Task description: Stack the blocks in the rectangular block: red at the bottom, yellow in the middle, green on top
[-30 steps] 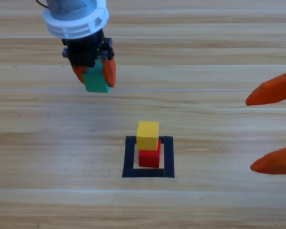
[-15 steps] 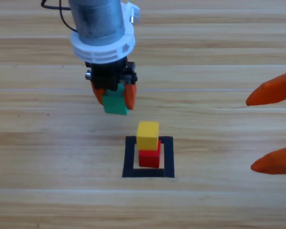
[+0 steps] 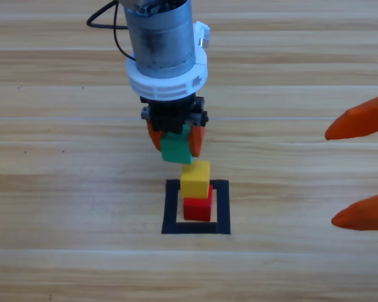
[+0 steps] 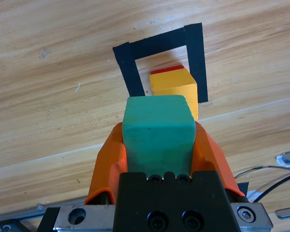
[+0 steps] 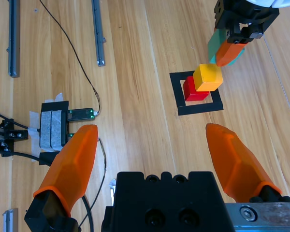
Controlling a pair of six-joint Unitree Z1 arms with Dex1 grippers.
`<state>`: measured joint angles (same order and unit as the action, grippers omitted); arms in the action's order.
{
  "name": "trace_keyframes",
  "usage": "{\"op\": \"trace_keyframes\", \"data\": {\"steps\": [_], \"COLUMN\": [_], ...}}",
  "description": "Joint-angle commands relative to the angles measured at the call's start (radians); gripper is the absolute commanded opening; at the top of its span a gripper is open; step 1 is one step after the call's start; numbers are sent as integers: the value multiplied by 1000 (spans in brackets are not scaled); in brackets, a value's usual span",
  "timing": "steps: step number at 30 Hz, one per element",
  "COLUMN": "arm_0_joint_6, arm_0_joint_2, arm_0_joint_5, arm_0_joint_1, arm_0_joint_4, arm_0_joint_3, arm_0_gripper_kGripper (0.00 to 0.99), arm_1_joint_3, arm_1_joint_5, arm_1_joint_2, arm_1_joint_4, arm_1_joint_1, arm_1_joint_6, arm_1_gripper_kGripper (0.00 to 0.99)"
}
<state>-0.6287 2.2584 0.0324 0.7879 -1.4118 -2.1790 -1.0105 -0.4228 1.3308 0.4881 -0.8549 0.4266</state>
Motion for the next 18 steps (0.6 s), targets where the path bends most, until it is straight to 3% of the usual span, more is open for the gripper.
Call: {"op": "trace_keyframes", "data": {"steps": [1, 18], "arm_0_joint_6": [-20, -40], "arm_0_joint_2": [55, 76], "arm_0_joint_5": [-2, -2], "arm_0_joint_1": [37, 60], "arm_0_joint_4": [-7, -7], "arm_0_joint_3": [-5, -19], "arm_0_gripper_kGripper": [0, 0], "arm_1_joint_3": [-3, -5], "arm_1_joint_5": [-22, -22], "arm_1_joint_2": [37, 37], "arm_1_joint_4": [17, 17], "arm_1_joint_1": [-27, -27], "arm_1_joint_6": [3, 4], "arm_1_gripper_kGripper": [989, 989]}}
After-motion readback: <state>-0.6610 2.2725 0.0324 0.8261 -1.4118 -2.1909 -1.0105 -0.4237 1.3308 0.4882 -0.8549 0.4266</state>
